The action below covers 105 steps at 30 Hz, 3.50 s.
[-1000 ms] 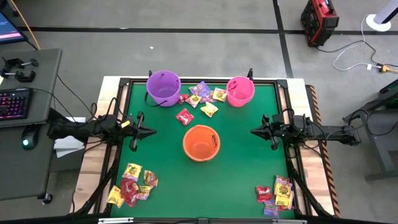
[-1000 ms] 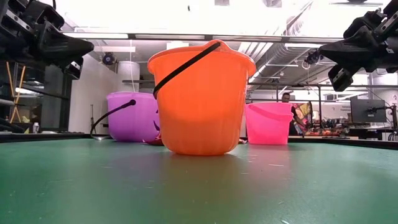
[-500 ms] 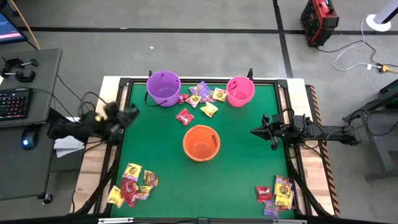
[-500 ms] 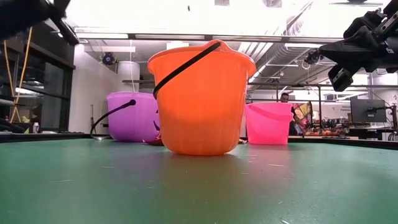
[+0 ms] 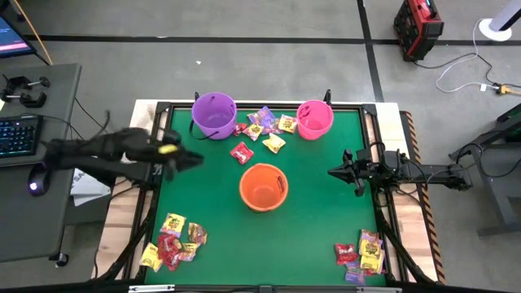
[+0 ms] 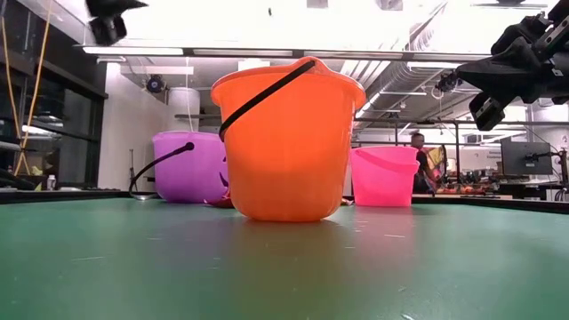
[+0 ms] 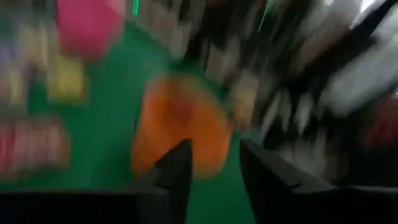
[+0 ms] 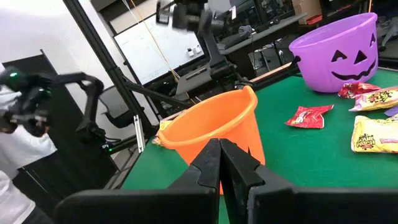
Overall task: Sort candy by brand, put in halloween buckets
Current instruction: Put the yellow candy into the light violet bucket
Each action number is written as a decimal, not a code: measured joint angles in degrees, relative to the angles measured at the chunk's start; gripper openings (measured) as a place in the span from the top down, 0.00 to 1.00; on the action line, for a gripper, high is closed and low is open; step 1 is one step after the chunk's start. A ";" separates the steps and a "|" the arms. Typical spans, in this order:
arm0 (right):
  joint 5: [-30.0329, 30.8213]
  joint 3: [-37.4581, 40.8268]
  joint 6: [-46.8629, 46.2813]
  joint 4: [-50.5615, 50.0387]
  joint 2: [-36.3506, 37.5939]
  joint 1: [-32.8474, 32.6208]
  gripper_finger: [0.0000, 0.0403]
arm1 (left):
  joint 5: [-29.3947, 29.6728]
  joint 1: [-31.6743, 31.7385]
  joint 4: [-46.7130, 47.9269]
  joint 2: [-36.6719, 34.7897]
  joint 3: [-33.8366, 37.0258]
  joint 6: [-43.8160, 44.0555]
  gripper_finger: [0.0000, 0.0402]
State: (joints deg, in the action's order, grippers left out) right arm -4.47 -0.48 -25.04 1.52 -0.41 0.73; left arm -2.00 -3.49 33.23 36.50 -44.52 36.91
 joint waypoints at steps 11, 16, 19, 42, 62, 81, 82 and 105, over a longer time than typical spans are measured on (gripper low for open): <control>0.01 -0.01 0.00 -0.01 0.01 0.00 1.00 | -13.47 -27.01 18.67 25.07 -3.60 16.98 0.51; 0.00 -0.02 0.00 -0.01 0.01 -0.02 1.00 | -6.22 -36.66 20.86 34.16 -3.60 13.83 0.51; 0.00 -0.02 0.00 0.00 0.01 0.00 1.00 | -4.41 -39.63 23.02 38.27 -3.47 11.54 0.51; 0.01 0.00 0.00 -0.01 0.01 -0.02 1.00 | -5.48 -42.61 9.40 40.00 12.03 35.29 0.57; 0.01 -0.02 0.00 -0.01 -0.37 0.00 1.00 | 3.76 -30.50 19.26 19.41 3.24 27.76 0.98; 0.01 -0.02 0.00 -0.01 -0.37 -0.02 1.00 | -4.27 -37.65 13.16 40.06 4.51 -3.92 0.42; 0.01 -0.01 0.00 -0.01 -0.37 -0.02 1.00 | -4.27 -37.65 13.16 41.23 4.51 -5.48 0.41; 0.01 -0.01 0.00 -0.01 -0.39 -0.01 1.00 | -3.27 -35.61 11.39 45.91 4.64 -7.46 0.97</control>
State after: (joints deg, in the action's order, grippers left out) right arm -4.47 -0.48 -25.04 1.52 -0.80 0.73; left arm -5.27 -39.10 44.62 82.41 -39.88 29.45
